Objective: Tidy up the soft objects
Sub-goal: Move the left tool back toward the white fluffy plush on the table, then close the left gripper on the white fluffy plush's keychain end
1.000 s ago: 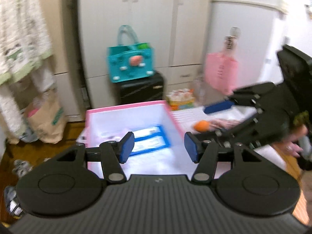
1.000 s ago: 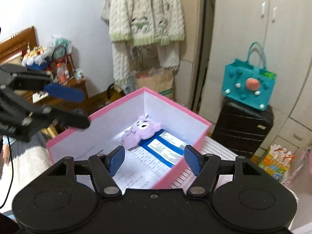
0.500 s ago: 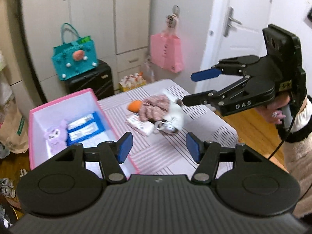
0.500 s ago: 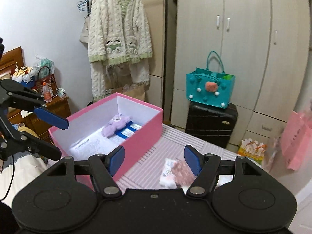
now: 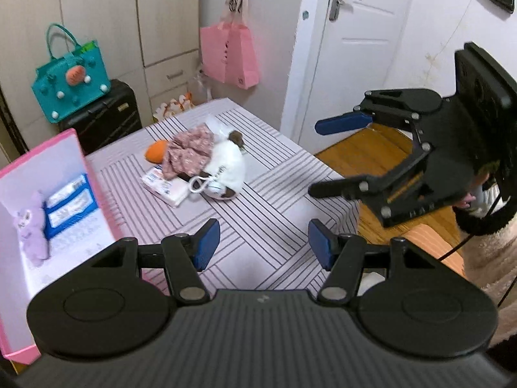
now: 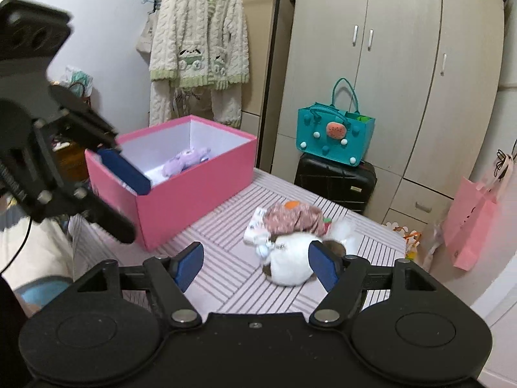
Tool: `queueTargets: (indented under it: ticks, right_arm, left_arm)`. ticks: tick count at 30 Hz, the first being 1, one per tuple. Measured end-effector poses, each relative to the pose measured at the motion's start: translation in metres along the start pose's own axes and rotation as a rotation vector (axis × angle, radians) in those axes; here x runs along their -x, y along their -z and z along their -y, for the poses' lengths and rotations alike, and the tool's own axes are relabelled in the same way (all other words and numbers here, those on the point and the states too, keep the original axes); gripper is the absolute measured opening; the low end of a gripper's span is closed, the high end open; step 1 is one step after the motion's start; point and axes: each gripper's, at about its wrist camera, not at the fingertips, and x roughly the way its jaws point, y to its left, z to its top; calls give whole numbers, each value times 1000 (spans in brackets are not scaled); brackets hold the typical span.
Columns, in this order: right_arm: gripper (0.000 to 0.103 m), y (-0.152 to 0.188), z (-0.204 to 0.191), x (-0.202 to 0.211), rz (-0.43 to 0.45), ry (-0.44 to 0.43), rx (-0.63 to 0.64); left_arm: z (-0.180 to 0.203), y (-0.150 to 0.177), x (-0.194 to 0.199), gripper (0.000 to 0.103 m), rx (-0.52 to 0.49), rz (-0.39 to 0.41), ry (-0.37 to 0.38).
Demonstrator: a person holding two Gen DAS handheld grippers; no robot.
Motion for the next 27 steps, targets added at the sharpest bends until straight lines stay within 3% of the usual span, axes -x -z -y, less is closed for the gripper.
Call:
queueTargets:
  ticks: [13,17,27]
  right_arm:
    - [78,65,26,-69,30,-47,-158]
    - [78,76,42,-97,35,-7,-207]
    - [78,79,42,-130,38,3,-116]
  left_arm:
    - [-12,7,-65,59,77,68,-10]
    - [-21,8,-88,59,124,74,-26]
    - [-49,13,-126,59,288,140,-15]
